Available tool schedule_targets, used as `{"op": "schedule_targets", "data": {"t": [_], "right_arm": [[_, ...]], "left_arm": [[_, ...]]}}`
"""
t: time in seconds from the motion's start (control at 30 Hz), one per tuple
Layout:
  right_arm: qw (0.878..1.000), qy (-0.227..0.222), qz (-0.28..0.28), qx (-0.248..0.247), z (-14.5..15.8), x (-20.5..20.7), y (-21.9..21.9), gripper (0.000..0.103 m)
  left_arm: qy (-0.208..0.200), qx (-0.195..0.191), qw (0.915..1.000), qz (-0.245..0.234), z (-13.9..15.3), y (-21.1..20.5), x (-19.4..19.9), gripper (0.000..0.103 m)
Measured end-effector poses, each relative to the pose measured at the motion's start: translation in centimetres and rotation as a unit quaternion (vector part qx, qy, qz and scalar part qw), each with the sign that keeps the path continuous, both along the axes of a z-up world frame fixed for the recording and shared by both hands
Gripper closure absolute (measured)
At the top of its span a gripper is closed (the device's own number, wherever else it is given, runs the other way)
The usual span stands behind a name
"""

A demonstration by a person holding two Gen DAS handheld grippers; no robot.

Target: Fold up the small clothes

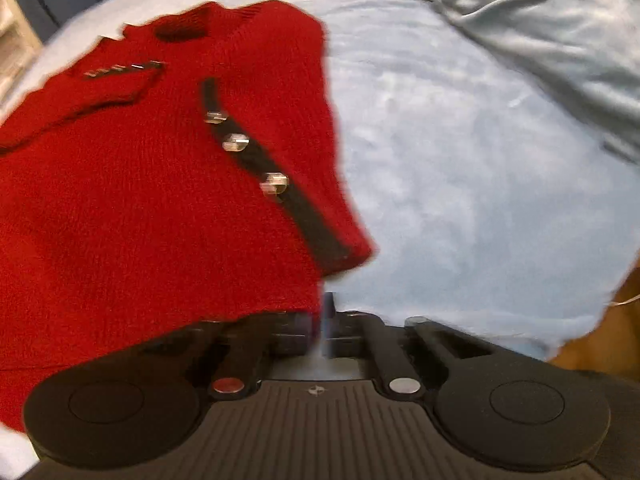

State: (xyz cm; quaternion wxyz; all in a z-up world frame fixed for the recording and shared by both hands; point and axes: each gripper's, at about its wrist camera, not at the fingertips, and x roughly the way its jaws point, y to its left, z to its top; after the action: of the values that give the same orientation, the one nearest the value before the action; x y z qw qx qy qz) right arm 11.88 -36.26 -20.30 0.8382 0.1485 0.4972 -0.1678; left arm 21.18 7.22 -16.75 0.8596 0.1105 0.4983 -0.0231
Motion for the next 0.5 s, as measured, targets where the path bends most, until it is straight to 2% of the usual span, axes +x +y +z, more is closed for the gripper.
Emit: {"op": "schedule_targets", "data": {"t": [0.07, 0.13, 0.27, 0.33, 0.4, 0.5], "right_arm": [[0.998, -0.003, 0.043, -0.037, 1.7, -0.1, 0.9, 0.101], [0.996, -0.013, 0.07, -0.051, 4.0, -0.4, 0.9, 0.101], [0.994, -0.04, 0.087, -0.046, 8.8, -2.1, 0.2, 0.101], [0.994, -0.044, 0.09, -0.053, 10.0, -3.2, -0.2, 0.101], [0.994, -0.031, 0.086, -0.053, 9.5, -4.1, -0.7, 0.101], [0.995, 0.027, 0.091, -0.038, 5.3, -4.7, -0.6, 0.101]], "left_arm": [[-0.034, -0.034, 0.9988, 0.014, 2.5, 0.4, -1.0, 0.097], [-0.051, -0.047, 0.9973, 0.024, 4.7, 1.2, -2.2, 0.097], [-0.056, -0.08, 0.995, 0.024, 7.8, 3.0, -5.5, 0.097], [-0.054, -0.084, 0.9949, 0.017, 8.7, 3.1, -7.2, 0.097], [-0.044, -0.077, 0.9959, 0.017, 8.6, 3.1, -8.3, 0.097], [-0.011, -0.049, 0.9983, 0.028, 5.9, 3.5, -8.6, 0.096]]}}
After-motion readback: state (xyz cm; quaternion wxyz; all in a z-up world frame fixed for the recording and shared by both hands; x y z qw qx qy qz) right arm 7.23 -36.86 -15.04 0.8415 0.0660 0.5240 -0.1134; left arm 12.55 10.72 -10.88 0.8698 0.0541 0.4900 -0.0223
